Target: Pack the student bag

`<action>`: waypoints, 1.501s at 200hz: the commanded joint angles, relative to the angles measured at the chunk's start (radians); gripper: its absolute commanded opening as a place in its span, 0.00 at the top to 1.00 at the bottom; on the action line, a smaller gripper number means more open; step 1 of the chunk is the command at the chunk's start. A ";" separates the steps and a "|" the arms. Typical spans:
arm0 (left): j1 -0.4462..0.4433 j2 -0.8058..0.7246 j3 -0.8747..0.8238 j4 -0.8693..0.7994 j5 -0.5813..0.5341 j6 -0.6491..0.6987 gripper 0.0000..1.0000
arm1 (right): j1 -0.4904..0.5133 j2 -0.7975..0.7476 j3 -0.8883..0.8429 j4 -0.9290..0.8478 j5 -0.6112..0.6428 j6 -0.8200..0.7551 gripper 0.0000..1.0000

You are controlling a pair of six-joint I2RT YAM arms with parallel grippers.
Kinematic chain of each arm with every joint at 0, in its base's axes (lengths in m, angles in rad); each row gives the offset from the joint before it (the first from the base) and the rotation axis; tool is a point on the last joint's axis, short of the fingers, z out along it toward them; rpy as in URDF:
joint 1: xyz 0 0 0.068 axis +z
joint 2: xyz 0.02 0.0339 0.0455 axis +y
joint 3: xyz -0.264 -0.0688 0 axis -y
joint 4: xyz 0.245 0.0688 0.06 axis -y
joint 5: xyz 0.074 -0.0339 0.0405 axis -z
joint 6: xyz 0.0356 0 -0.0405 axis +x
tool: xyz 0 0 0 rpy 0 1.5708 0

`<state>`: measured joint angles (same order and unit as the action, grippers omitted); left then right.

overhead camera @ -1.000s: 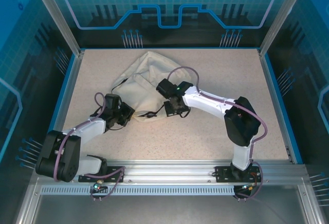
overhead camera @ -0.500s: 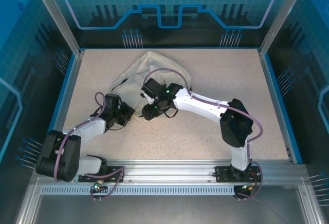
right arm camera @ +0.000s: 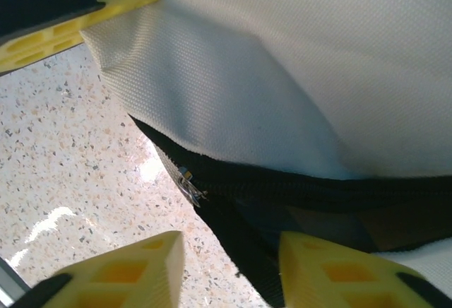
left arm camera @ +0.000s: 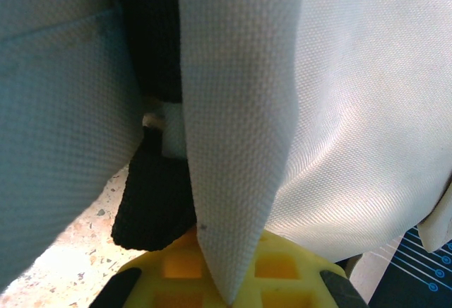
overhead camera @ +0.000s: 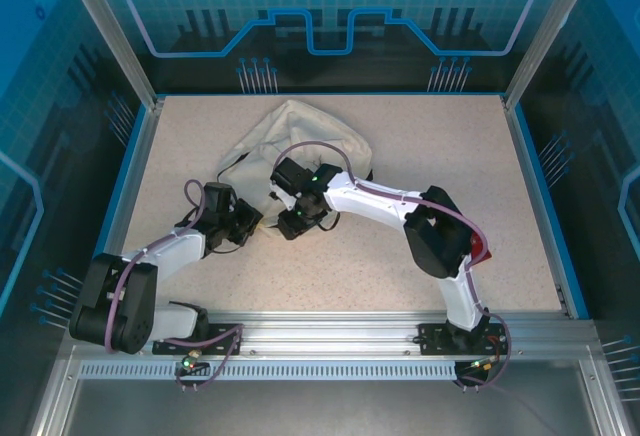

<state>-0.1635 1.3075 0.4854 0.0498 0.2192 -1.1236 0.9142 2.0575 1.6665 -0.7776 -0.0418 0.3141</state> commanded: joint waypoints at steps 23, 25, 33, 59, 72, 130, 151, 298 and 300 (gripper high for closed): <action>0.010 0.010 0.013 -0.019 0.035 0.011 1.00 | -0.008 0.041 0.053 -0.028 -0.028 -0.012 0.65; 0.010 0.010 0.012 -0.019 0.035 0.011 1.00 | -0.009 0.043 0.055 -0.028 -0.027 -0.012 0.65; 0.010 0.010 0.012 -0.017 0.035 0.010 1.00 | -0.009 0.050 0.062 -0.029 -0.023 -0.013 0.65; 0.010 0.010 0.012 -0.014 0.038 0.009 1.00 | -0.009 0.072 0.079 -0.037 -0.020 -0.017 0.67; 0.010 0.010 0.012 -0.014 0.037 0.007 1.00 | -0.010 0.078 0.079 -0.037 -0.017 -0.015 0.72; 0.009 0.024 0.004 0.015 0.058 0.000 1.00 | 0.003 0.029 0.078 -0.025 -0.059 0.023 1.00; 0.007 0.029 -0.005 0.043 0.072 -0.013 1.00 | 0.020 0.034 0.101 -0.014 -0.102 0.052 1.00; 0.012 -0.010 -0.025 -0.085 -0.077 0.018 1.00 | -0.109 -0.086 -0.094 -0.206 0.215 0.286 1.00; 0.012 -0.010 -0.026 -0.085 -0.077 0.017 1.00 | -0.112 -0.084 -0.098 -0.206 0.222 0.286 1.00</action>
<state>-0.1783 1.3064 0.4850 0.0597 0.2584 -1.1442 0.8787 2.0102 1.6348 -0.7963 -0.0006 0.5255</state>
